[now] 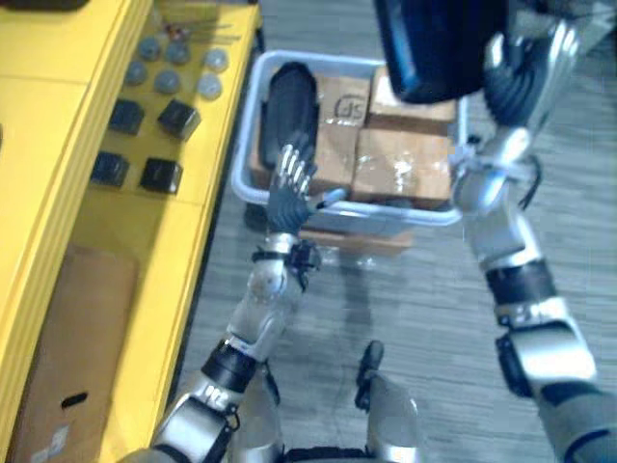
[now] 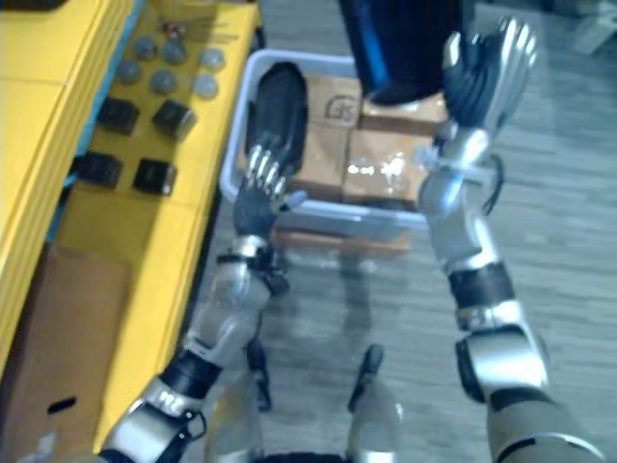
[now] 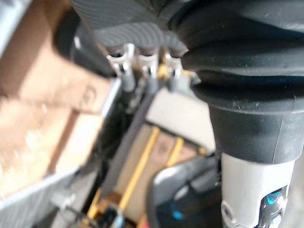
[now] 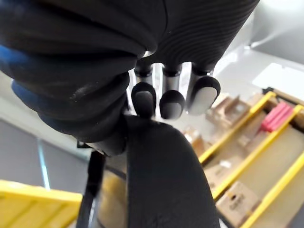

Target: Walk over and take plastic housings, then place them on the shelf

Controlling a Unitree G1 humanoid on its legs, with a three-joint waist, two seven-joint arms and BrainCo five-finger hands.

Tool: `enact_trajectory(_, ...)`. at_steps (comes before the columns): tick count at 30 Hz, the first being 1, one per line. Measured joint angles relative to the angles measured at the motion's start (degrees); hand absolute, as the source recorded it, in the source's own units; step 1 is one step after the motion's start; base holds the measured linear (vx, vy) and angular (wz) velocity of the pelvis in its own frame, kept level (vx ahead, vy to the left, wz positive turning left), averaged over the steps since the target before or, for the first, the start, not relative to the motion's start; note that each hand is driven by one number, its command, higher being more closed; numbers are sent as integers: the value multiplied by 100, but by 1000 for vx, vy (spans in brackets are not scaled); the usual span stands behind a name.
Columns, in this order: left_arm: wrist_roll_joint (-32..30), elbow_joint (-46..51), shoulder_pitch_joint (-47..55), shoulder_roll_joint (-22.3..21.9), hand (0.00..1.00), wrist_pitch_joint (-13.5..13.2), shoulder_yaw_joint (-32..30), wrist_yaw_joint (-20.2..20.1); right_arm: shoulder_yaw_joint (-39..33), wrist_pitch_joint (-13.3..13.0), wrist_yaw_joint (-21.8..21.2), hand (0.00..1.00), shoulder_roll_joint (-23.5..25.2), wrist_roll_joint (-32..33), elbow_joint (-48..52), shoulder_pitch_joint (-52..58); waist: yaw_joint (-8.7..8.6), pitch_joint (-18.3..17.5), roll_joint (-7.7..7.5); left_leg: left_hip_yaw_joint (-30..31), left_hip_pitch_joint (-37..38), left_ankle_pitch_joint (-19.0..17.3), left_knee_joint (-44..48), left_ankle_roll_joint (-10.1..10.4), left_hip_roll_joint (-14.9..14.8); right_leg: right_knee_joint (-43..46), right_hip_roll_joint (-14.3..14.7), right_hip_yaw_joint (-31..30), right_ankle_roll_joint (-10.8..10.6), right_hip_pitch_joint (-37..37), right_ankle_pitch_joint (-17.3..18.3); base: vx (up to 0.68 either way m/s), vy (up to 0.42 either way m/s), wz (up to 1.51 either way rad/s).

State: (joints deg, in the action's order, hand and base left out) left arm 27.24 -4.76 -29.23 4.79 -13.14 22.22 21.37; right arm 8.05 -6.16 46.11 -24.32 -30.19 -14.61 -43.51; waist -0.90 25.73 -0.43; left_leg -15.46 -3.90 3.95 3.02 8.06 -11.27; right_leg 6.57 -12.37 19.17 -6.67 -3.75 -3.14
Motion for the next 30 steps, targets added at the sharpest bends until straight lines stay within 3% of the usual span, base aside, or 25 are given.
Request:
enact_trajectory(3,-358,-9,5,-103,0,1,-264,269,37,-331,-144,100,206,-257,121,657,-93,-326,22,-104,417,107,-353,23,43,-190,28,-32,-61,291,-38,39,4,-14)
enact_trajectory(8,-314,-10,47,-95,0,6,-468,390,303,-653,-382,100,451,-470,190,1292,-139,-944,29,-219,600,120,-485,42,59,-335,47,-56,-129,411,-80,11,3,-8)
enact_trajectory(13,-233,-185,67,-144,0,155,-494,336,651,-724,-500,100,499,-645,183,1443,-133,-982,38,-236,839,135,-556,27,95,-565,51,-51,-151,714,-207,-34,5,-1)
enact_trajectory(21,-357,-477,353,-191,0,851,-515,335,906,-749,-477,100,614,-796,-194,1573,-66,-1259,32,-236,898,272,-756,9,136,-825,87,-20,-138,797,-369,-13,2,0)
enact_trajectory(24,-653,-564,368,-206,0,992,-512,527,935,-746,-394,100,653,-883,-194,1589,0,-1316,8,-225,899,287,-756,15,136,-866,97,-18,-126,822,-398,0,0,0)
enact_trajectory(30,-1491,-666,520,-213,0,961,-586,1228,1013,-741,-157,100,846,-884,-194,1614,17,-1407,-62,-141,974,285,-758,17,125,-975,125,52,-123,992,-421,2,7,4)
